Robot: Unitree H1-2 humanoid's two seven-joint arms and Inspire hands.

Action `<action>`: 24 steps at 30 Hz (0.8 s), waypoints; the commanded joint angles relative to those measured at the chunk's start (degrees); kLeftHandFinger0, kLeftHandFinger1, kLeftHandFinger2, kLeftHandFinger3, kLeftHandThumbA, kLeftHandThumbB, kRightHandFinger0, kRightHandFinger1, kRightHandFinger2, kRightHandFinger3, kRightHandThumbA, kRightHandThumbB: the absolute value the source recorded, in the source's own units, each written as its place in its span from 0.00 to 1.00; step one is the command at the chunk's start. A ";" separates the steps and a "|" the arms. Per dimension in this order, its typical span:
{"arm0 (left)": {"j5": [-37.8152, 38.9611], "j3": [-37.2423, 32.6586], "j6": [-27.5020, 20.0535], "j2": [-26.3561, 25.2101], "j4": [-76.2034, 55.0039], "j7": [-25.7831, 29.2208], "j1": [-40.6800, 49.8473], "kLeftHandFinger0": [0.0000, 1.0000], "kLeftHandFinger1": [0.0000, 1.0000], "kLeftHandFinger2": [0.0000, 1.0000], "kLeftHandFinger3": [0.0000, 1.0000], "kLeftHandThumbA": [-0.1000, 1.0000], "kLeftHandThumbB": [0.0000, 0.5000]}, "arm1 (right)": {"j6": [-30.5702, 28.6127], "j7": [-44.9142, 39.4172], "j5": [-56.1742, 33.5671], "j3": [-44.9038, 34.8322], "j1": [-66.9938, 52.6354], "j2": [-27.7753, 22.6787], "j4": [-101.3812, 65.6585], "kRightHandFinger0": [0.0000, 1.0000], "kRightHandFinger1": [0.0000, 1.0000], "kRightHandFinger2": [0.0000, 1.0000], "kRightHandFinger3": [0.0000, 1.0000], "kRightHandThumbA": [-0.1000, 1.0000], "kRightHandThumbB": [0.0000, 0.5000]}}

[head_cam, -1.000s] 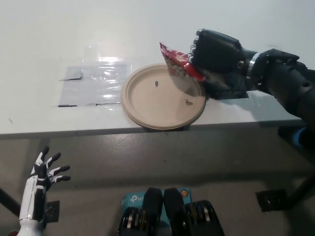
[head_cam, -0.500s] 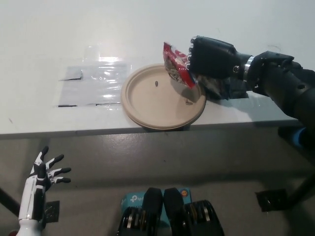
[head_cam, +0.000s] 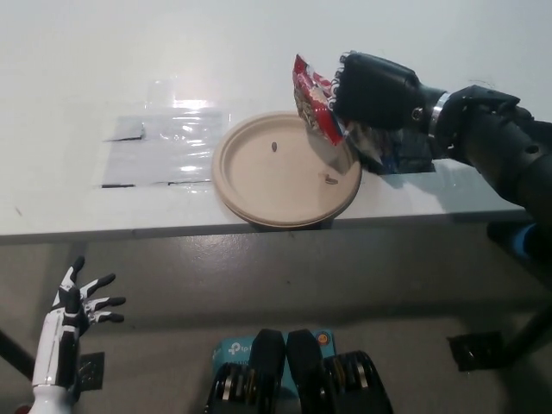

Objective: The robot picks up a small bag of sunflower seeds on the right hand side and take it to the empty plate on the left hand side then pours some sunflower seeds on to the plate.

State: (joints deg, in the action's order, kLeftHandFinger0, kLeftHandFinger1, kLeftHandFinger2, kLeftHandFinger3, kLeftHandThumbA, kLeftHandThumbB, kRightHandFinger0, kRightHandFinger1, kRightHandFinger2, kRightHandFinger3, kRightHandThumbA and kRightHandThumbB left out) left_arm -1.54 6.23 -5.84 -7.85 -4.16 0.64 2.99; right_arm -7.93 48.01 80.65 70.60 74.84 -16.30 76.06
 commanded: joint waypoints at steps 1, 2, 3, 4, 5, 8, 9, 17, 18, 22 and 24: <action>0.19 0.28 -1.25 -0.51 -1.74 -0.09 0.33 0.52 0.61 0.75 1.00 1.00 0.00 | 2.07 -0.45 -3.60 -3.67 3.48 -1.84 -0.06 0.00 0.00 0.38 0.03 0.00 0.65; 0.31 0.31 -1.21 -0.57 -1.74 -0.16 0.36 0.51 0.61 0.75 1.00 1.00 0.00 | 1.04 -0.68 -4.81 -5.15 3.47 -2.40 -0.25 0.00 0.02 0.40 0.07 0.00 0.67; 0.36 0.31 -1.26 -0.56 -1.73 -0.18 0.39 0.51 0.60 0.75 1.00 1.00 0.00 | 0.48 -0.93 -5.61 -6.24 3.31 -2.64 -0.39 0.00 0.09 0.44 0.12 0.00 0.65; 0.29 0.25 -1.54 -0.59 -1.64 -0.22 0.29 0.51 0.60 0.74 1.00 1.00 0.00 | 0.03 1.46 -7.21 -8.72 2.88 -3.36 -0.35 0.00 0.01 0.35 0.09 0.00 0.70; 0.25 0.23 -1.86 -0.65 -1.40 -0.23 0.17 0.50 0.59 0.74 1.00 1.00 0.00 | -0.41 1.73 -7.97 -9.99 2.71 -3.66 -0.22 0.00 0.00 0.34 0.09 0.00 0.65; 0.45 0.39 -1.24 -0.82 -1.68 -0.33 0.35 0.52 0.60 0.74 1.00 1.00 0.00 | 0.41 1.88 -7.69 -11.46 2.07 -4.48 -0.06 0.00 0.00 0.36 0.13 0.00 0.60; 0.31 0.37 -1.18 -0.93 -1.66 -0.36 0.28 0.52 0.60 0.74 1.00 1.00 0.00 | 0.98 2.05 -7.56 -11.80 1.76 -4.73 0.01 0.00 0.00 0.37 0.11 0.00 0.60; -0.21 0.34 -1.75 -0.78 -0.98 -0.01 0.15 0.50 0.58 0.70 1.00 1.00 0.00 | -1.67 0.25 -1.60 -4.61 0.09 -4.10 0.35 0.00 0.00 0.32 0.07 0.00 0.64; -0.32 0.32 -1.66 -0.83 -1.00 0.00 -0.09 0.50 0.58 0.70 1.00 1.00 0.00 | -1.74 -0.43 -1.85 -4.10 -0.06 -3.94 0.35 0.00 0.00 0.31 0.08 0.03 0.64; -0.39 0.30 -2.31 -0.77 -0.85 0.06 -0.01 0.48 0.56 0.68 1.00 1.00 0.00 | -1.71 -0.04 -0.18 -0.55 -1.71 -2.20 0.36 0.00 0.00 0.25 0.09 0.00 0.68; -0.37 0.29 -2.13 -0.90 -1.06 -0.04 -0.25 0.48 0.56 0.68 1.00 1.00 0.00 | -1.74 -0.48 -0.01 0.42 -1.91 -1.46 0.51 0.00 0.00 0.26 0.09 0.00 0.67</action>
State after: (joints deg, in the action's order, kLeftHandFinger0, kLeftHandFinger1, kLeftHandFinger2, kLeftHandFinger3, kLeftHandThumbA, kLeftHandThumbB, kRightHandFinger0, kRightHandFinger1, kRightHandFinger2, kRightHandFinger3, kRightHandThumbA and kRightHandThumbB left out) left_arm -1.57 6.31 -6.04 -7.86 -4.09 0.64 3.07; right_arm -9.36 47.78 78.96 69.50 70.77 -18.61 76.56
